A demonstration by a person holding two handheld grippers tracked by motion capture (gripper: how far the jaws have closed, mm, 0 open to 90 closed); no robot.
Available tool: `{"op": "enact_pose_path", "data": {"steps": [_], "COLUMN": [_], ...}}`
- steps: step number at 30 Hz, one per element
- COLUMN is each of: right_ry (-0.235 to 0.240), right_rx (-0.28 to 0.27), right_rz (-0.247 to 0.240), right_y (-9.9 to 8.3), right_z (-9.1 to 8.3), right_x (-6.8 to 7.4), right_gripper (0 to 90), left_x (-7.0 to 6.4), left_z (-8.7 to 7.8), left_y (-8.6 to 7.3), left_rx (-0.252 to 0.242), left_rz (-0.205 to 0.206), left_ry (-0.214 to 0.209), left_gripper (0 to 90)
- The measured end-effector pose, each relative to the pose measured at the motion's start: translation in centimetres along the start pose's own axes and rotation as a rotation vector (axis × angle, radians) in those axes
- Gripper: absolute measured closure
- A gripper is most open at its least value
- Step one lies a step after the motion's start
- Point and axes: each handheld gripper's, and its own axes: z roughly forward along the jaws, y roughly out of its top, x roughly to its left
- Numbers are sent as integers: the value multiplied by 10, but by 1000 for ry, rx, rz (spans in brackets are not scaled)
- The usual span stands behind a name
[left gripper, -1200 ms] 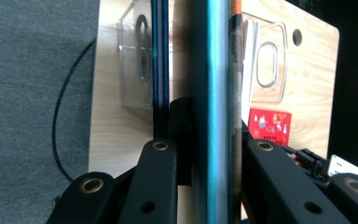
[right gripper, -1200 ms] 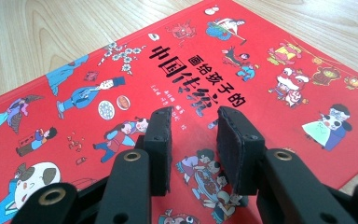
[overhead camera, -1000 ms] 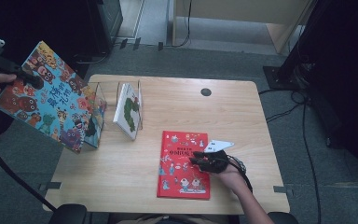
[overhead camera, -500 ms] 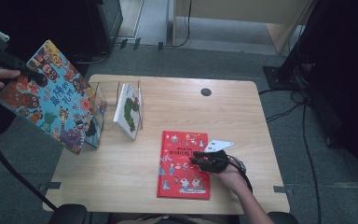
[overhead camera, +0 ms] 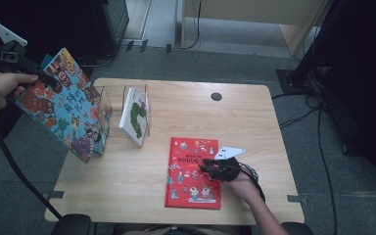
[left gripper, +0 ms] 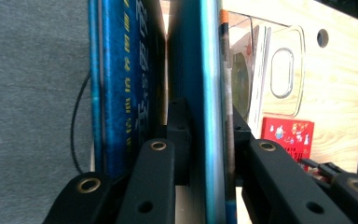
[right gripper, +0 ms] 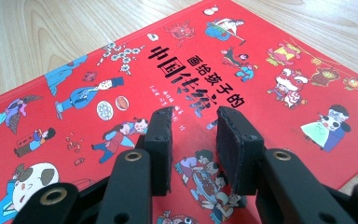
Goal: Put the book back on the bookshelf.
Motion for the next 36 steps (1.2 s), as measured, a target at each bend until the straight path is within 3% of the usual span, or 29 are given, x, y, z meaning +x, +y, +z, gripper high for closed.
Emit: {"op": "enact_pose_path", "data": {"steps": [7,25,28,30,36], "right_ry": [0,-1,-1,-1,0], "right_rx": [-1,-2,-1,-2,-2], "right_rz": [1,-1,0,-1,0], "right_y": [0,0,0,0,0], "right_z": [0,1,0,1,0], "right_x": [0,0,0,0,0], "right_gripper": [663,661,660,660,657], "left_x": [6,0,-1,-3,-4], "left_z": [2,13,12,9,8], "left_y": [-4,-4,-4,-4,-5], "left_rx": [-13,60,51,38,39], "left_rz": [-7,28,41,36,60], "left_ry": [5,27,17,-16,9], "left_gripper": [791,783,771,731,644]}}
